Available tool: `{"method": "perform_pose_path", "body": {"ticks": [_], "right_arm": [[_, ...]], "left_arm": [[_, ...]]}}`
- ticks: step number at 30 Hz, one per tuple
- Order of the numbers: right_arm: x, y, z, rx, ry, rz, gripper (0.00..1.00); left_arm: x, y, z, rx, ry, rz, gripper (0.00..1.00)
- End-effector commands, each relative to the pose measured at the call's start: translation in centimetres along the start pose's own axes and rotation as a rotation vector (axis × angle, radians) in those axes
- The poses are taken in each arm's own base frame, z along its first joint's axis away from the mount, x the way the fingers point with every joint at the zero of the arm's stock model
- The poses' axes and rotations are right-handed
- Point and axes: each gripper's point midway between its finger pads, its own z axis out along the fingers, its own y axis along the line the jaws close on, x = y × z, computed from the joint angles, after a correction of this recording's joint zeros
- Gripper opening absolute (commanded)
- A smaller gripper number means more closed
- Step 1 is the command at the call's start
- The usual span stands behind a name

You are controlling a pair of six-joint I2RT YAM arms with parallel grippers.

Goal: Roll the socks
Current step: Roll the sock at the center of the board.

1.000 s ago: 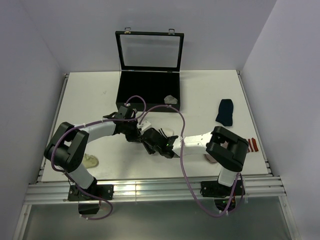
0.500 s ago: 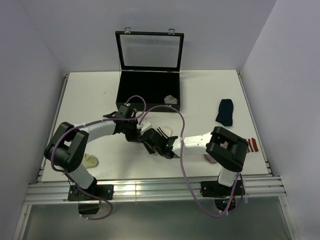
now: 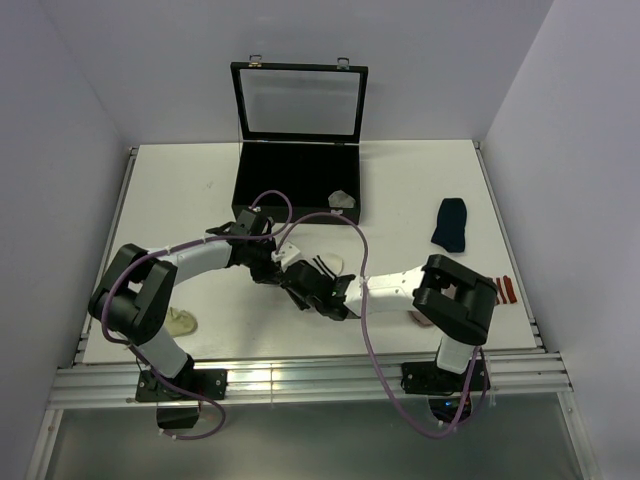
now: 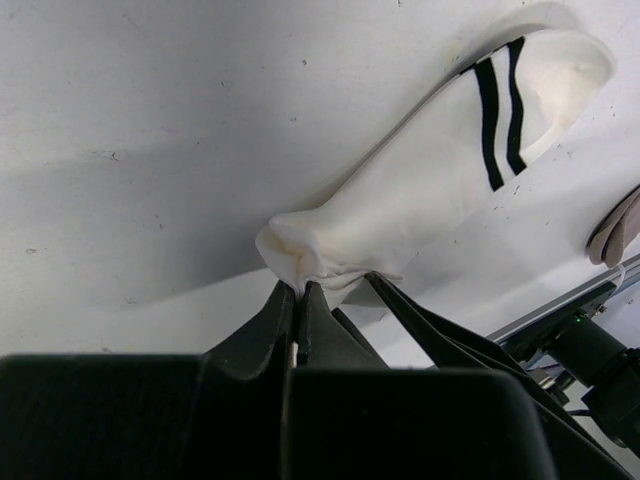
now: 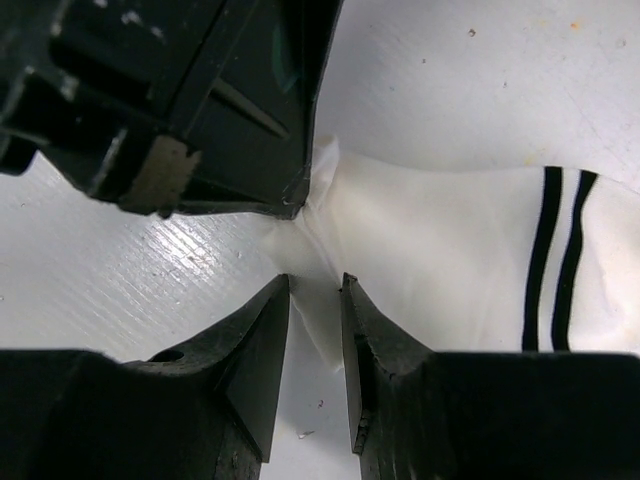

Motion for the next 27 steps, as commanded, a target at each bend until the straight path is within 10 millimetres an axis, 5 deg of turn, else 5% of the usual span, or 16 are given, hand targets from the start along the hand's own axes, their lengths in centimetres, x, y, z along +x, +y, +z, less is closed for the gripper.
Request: {"method": "perform_pose_path", "body": {"ticks": [1, 13, 15, 19, 27], "right_arm": [[-0.3, 0.9, 0.4, -0.017, -0.012, -0.017, 0.35], [3.1, 1.1, 1.8, 0.026, 0.069, -0.074, 0.35], [4.0, 0.4, 2.1, 0.075, 0.089, -0.079, 0.3], [5.4, -0.3, 2.1, 0.104, 0.112, -0.062, 0.0], [4.0, 1.9, 0.4, -0.115, 0.055, 0.044, 0.0]], "left_arm": [[-1.1, -1.1, -0.4, 0.019, -0.022, 0.001, 0.01], [-1.0, -1.5, -0.5, 0.036, -0.013, -0.02, 0.0], [-1.0, -1.6, -0.6, 0.042, -0.015, -0.021, 0.0], [-1.2, -1.4, -0.8, 0.044, -0.026, -0.045, 0.01], [-2.5, 0.0, -2.1, 0.054, -0.103, -0.128, 0.08]]}}
